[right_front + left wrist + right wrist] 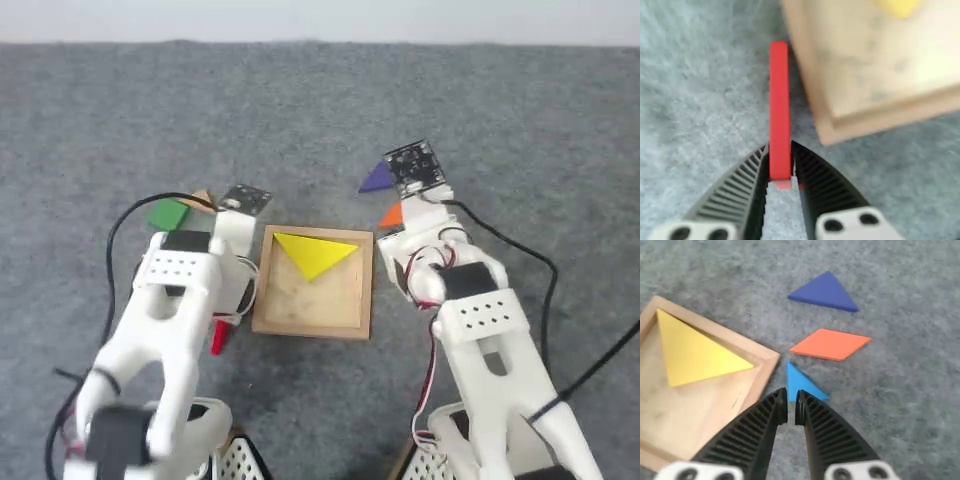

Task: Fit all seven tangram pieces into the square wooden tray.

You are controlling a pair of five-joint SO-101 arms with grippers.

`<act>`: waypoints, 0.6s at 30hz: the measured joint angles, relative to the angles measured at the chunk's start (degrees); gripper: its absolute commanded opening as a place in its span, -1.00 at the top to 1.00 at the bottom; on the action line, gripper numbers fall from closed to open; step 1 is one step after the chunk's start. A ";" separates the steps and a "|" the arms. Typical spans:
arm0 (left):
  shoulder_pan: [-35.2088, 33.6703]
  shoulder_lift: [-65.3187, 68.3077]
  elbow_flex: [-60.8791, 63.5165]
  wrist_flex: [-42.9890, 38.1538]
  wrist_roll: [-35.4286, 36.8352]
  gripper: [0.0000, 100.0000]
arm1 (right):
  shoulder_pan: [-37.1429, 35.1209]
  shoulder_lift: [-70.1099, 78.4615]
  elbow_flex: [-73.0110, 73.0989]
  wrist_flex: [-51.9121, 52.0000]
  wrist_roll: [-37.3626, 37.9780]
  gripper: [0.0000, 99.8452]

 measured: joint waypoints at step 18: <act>11.87 5.36 -11.08 -2.20 19.25 0.98 | 3.96 0.00 -1.67 0.62 -2.11 0.92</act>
